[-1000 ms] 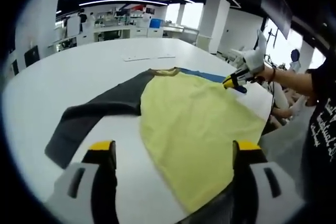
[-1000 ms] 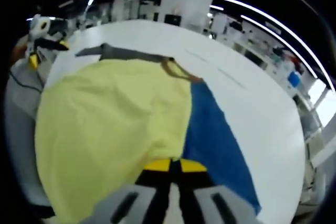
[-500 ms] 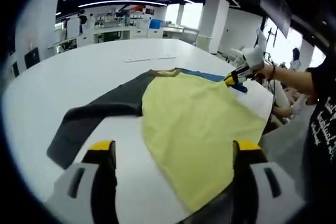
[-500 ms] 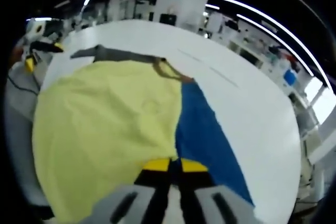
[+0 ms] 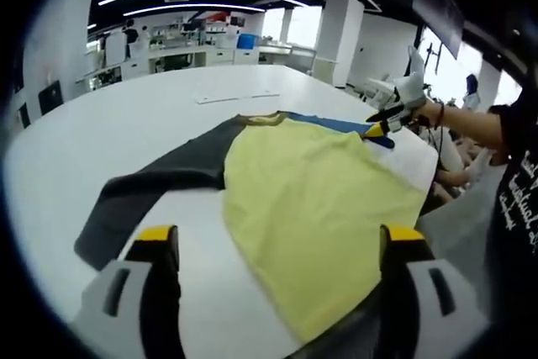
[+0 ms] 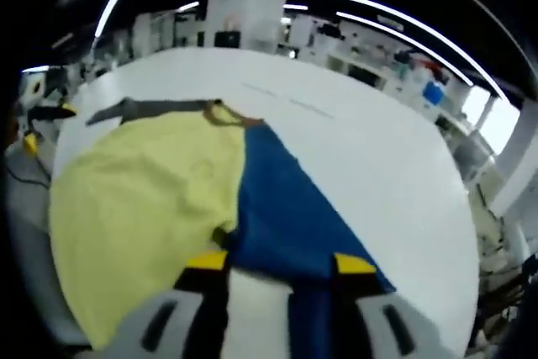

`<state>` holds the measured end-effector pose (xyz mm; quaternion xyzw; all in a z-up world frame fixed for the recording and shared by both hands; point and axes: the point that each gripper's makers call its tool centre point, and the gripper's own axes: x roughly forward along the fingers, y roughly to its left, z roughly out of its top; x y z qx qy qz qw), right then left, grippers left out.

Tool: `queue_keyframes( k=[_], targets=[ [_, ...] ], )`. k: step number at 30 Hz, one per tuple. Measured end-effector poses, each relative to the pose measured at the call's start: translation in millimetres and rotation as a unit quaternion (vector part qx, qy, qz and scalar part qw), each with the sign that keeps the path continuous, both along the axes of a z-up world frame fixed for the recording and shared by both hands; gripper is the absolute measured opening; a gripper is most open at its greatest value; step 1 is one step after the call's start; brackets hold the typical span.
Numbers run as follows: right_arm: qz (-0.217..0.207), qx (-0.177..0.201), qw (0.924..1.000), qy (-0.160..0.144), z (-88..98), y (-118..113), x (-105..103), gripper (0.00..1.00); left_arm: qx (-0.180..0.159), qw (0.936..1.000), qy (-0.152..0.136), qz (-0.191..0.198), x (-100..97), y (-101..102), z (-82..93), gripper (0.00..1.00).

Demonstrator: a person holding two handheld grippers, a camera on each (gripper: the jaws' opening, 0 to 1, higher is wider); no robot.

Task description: Fold the garment on the visible template until the final outline fits inside the template.

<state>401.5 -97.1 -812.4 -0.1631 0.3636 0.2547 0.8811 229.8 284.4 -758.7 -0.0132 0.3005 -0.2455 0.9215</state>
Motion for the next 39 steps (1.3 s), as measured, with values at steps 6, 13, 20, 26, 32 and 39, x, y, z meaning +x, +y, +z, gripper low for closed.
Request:
queue_keyframes(
  k=[6,13,20,26,32,39],
  targets=[
    [-0.048,0.013,0.9987,0.012,-1.1,-25.2,-6.3,0.45,-0.003,0.9999,0.002,0.014,1.2,4.7,-1.7,0.97],
    [-0.071,0.015,0.9973,0.013,-7.0,-35.5,-13.5,0.42,-0.002,0.9998,0.003,0.019,1.0,7.1,-2.7,0.97],
    [-0.063,-0.009,0.9979,0.016,-16.1,-32.8,-21.8,0.35,-0.003,0.9996,0.001,0.026,1.4,10.4,-1.0,0.95],
    [-0.055,-0.029,0.9980,0.012,-24.0,-33.5,-21.0,0.22,-0.001,0.9995,0.001,0.030,0.0,14.5,-0.1,0.93],
    [-0.064,-0.045,0.9970,0.005,-25.4,-42.5,-20.6,0.02,-0.006,0.9993,0.001,0.036,-0.6,14.0,1.1,0.91],
    [-0.079,-0.017,0.9967,0.008,-17.2,-47.2,-21.2,0.00,0.000,0.9997,-0.001,0.023,2.9,8.7,2.3,0.91]
  ],
)
